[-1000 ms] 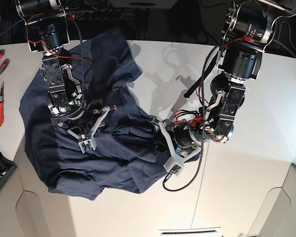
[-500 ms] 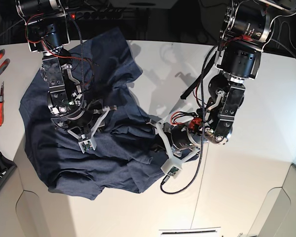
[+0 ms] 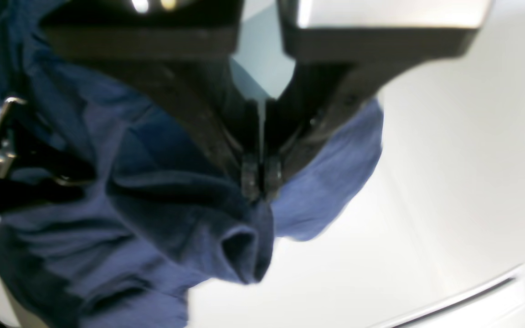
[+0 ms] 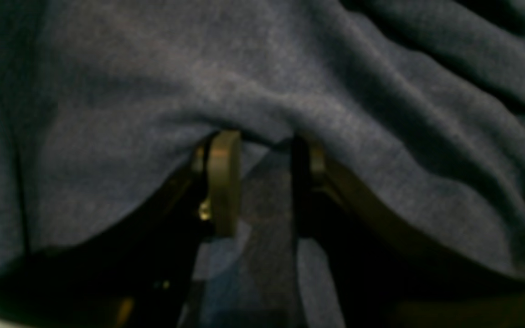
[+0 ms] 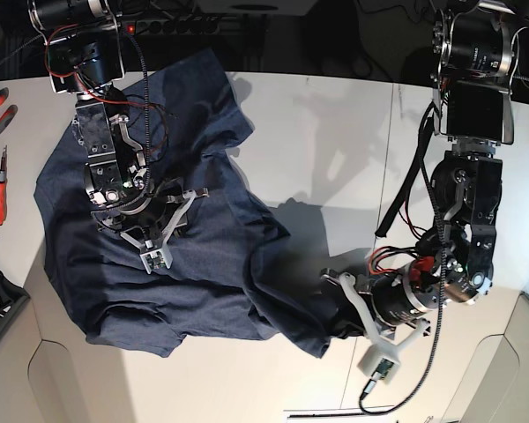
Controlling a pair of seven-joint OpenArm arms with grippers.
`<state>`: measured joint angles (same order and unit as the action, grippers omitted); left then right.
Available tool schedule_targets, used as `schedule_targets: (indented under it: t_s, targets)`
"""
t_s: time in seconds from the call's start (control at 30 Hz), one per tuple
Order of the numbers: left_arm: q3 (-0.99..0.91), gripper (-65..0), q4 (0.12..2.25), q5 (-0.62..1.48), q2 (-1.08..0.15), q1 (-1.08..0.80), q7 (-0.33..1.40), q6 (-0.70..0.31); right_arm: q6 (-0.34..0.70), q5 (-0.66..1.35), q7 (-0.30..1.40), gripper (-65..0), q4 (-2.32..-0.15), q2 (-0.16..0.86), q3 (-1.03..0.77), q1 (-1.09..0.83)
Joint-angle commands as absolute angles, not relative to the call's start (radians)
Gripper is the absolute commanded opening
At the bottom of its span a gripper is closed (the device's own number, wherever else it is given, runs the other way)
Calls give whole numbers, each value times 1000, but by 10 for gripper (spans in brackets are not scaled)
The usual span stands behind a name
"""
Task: Layout the t-shirt on the table in an organized manner, then fold the t-shirt properly
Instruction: 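Pull the sleeve outward with the left gripper while the right gripper holds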
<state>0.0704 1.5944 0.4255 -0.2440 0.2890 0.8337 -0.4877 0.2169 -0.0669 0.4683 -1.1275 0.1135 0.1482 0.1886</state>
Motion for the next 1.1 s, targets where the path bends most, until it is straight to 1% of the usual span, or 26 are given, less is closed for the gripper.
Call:
schedule_targets:
  t_s: [0.0, 0.17, 0.37, 0.5, 0.63, 0.73, 0.83, 0.87, 0.9, 0.93, 0.97, 1.07]
  targets:
    - [39, -650, 1615, 437, -254, 315, 815, -483, 216, -86, 535, -461, -1118, 116, 148, 185]
    - [-73, -650, 1615, 431, -318, 316, 812, -483, 216, -86, 535, -461, -1118, 116, 148, 185]
    - [-151, -650, 1615, 430, -425, 315, 825, -482, 216, -86, 535, -461, -1118, 116, 148, 185]
    - [-157, -650, 1615, 430, -475, 312, 899, -482, 216, -86, 536, -461, -1118, 116, 148, 185]
    - [-157, -650, 1615, 430, -488, 305, 968, -484, 216, -86, 535, -461, -1118, 116, 148, 185]
    - [-157, -650, 1615, 428, -501, 280, 985, -489, 216, -86, 536, -461, -1118, 117, 148, 185]
    - [-157, -650, 1615, 385, -525, 239, 984, -518, 216, -88, 536, -461, -1118, 117, 148, 185]
    - [-157, -584, 1615, 373, -533, 222, 979, -518, 216, -89, 536, -461, -1118, 116, 148, 185]
    - [-157, -484, 1615, 357, -539, 205, 968, -517, 216, -89, 536, -461, -1118, 116, 148, 185]
    - [-157, -406, 1614, 337, -547, 188, 961, -515, 216, -89, 535, -461, -1118, 117, 148, 186]
    - [-157, -368, 1614, 315, -552, 172, 957, -497, 216, -90, 535, -461, -1118, 117, 148, 186]
    - [-157, -364, 1614, 240, -572, 127, 939, -430, 216, -90, 535, -461, -1118, 117, 148, 186]
